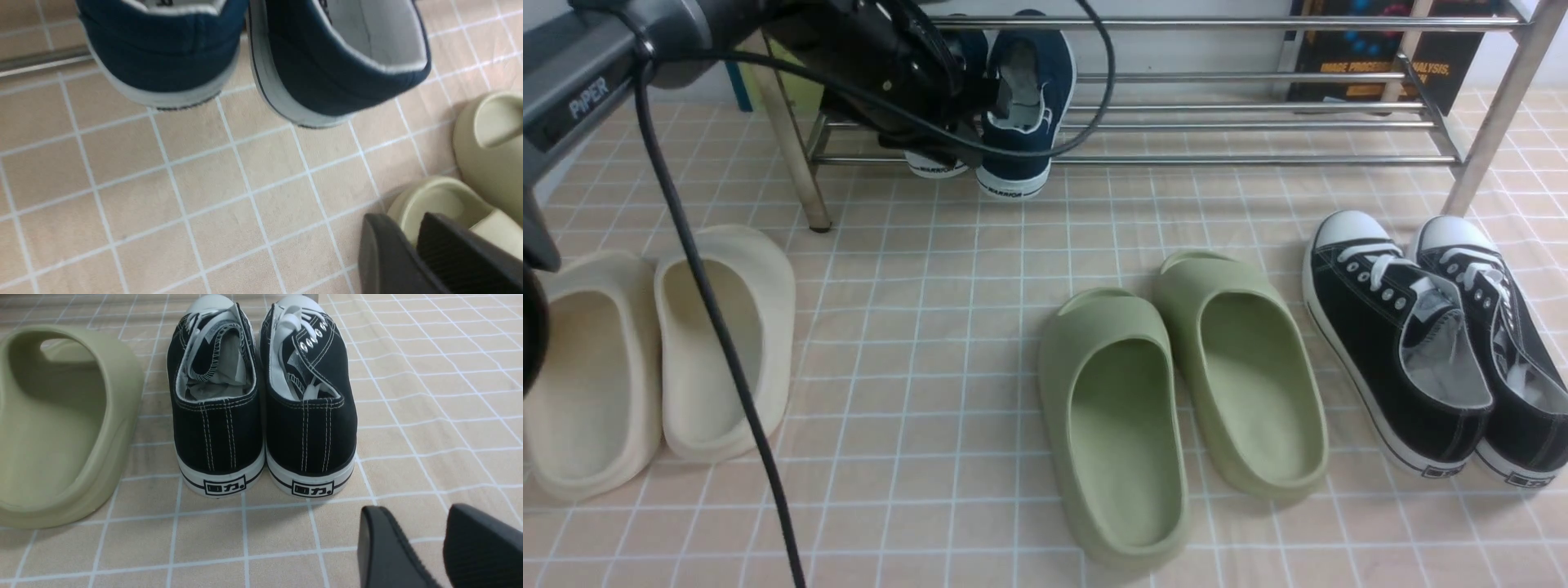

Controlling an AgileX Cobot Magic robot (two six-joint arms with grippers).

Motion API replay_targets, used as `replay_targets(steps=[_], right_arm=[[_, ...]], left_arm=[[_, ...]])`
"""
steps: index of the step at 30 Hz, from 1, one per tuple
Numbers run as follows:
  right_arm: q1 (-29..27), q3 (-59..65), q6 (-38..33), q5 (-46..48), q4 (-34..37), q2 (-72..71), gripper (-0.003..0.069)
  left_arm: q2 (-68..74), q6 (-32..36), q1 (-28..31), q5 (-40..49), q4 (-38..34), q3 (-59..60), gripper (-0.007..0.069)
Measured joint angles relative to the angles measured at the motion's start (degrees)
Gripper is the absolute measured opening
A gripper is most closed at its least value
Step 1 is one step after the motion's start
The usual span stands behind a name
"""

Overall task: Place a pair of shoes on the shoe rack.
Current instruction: Use the left arm to put a shoe into the shoe rack

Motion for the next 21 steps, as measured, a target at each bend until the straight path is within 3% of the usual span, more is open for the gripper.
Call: replay_targets(steps=[2,5,10,21], right_arm=[[0.0,0.0,0.0,0.0,0.0,0.0,0.0239],[0.0,0.0,0.0,0.0,-0.1,0.0,0.0239],[0.0,0.0,0.0,0.0,-0.1,0.0,0.0239],[0.0,0.0,0.1,0.0,-0.1,0.0,0.0239]], left_arm=[[2.3,0.0,-0.9,-1.5,-0.2,0.1,0.0051],[6.0,-0.4,-1.5,-7.3,-2.8,0.1,0.0005],[9.7,-3.2,-0.8,-15.9,-4.8,-0.4,0.0002],[12.0,-7.5,1.1,-15.0,-6.5,-6.3,0.0005]])
